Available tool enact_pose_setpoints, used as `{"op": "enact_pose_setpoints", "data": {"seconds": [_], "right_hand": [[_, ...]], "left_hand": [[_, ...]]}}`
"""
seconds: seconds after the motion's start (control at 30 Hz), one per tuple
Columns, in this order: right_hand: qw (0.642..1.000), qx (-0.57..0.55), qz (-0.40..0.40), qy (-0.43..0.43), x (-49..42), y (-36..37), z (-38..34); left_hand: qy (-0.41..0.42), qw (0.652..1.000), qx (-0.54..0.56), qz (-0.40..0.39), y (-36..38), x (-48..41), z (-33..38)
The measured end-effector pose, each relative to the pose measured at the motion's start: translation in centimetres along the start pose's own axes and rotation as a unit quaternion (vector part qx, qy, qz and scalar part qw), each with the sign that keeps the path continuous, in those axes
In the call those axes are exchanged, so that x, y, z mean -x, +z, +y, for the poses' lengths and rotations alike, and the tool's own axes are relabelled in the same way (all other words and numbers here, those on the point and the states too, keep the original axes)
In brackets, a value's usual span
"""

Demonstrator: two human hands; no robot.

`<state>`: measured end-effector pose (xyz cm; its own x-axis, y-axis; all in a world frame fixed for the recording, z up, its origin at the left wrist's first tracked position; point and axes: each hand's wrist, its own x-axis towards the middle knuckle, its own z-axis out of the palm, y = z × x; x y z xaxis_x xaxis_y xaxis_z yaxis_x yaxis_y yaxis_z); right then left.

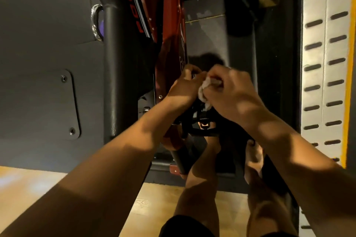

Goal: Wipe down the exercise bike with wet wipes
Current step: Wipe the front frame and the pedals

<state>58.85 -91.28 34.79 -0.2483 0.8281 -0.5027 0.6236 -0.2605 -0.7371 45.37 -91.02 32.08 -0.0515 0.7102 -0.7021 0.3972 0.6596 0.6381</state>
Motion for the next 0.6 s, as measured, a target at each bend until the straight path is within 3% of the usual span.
{"op": "enact_pose_setpoints", "data": {"seconds": [0.07, 0.2, 0.33, 0.6], "right_hand": [[0.999, -0.014, 0.009, 0.028, 1.5, 1.0, 0.6], [0.992, 0.111, 0.055, -0.012, 2.8, 4.0, 0.8], [0.979, 0.186, 0.074, -0.041, 3.0, 4.7, 1.5], [0.987, 0.159, 0.025, -0.006, 2.9, 4.1, 0.7]], "left_hand": [[-0.013, 0.998, -0.053, 0.012, 0.5, 0.6, -0.2], [0.014, 0.981, -0.190, -0.029, 0.6, 0.4, -0.8], [0.008, 0.996, -0.082, -0.020, 0.3, 1.1, -0.3], [-0.041, 0.993, -0.086, -0.076, 0.2, 0.7, 0.1]]}}
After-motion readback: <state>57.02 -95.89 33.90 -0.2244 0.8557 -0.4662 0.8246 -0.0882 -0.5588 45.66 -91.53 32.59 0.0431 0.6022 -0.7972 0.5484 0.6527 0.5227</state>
